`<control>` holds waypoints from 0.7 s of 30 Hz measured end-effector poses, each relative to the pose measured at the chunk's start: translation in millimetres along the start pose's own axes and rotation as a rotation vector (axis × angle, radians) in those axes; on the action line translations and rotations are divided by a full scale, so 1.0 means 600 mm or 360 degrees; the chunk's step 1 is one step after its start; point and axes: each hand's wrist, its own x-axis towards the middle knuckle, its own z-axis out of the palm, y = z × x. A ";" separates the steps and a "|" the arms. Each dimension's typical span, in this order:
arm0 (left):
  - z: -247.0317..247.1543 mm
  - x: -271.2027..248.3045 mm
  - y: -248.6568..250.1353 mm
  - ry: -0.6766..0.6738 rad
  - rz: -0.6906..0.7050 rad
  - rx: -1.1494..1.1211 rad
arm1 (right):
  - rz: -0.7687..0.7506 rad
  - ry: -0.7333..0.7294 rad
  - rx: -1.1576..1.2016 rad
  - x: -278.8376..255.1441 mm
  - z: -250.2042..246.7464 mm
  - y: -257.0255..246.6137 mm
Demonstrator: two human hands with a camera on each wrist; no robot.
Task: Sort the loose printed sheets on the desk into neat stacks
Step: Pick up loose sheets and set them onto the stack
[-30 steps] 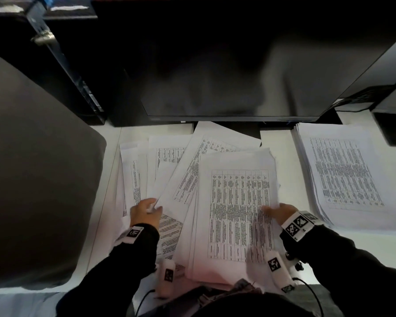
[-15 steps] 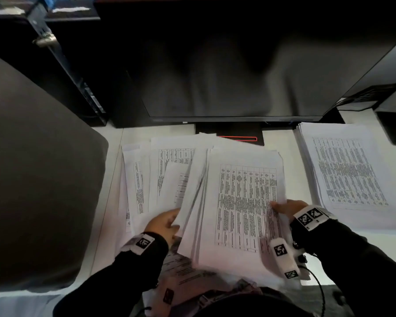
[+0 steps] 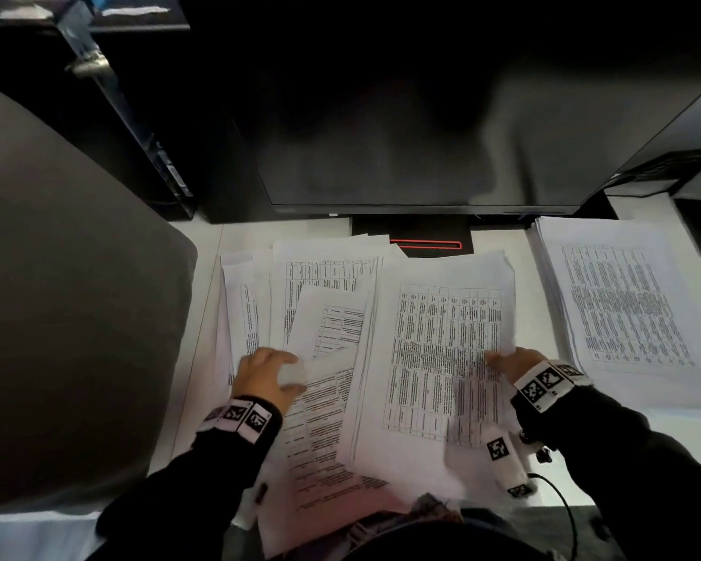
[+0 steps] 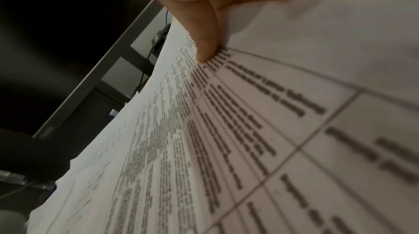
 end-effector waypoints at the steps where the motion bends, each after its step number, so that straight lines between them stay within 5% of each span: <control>1: -0.006 0.009 -0.002 -0.0094 -0.0030 0.0096 | -0.0001 0.0001 -0.0035 -0.001 -0.002 0.004; 7: -0.008 0.009 0.014 -0.0621 0.0073 0.0311 | -0.0017 0.0014 -0.0085 -0.003 0.001 0.040; 15: -0.029 0.018 0.001 -0.0226 -0.0268 -0.0363 | -0.0015 0.0039 0.0265 0.004 0.009 0.051; 18: -0.008 0.022 0.002 -0.0352 -0.0299 -0.0547 | 0.0015 -0.0182 0.0210 -0.007 0.028 0.034; 21: 0.024 0.010 0.023 -0.0564 -0.0352 -0.0600 | 0.0011 -0.0067 0.0003 -0.010 0.047 0.021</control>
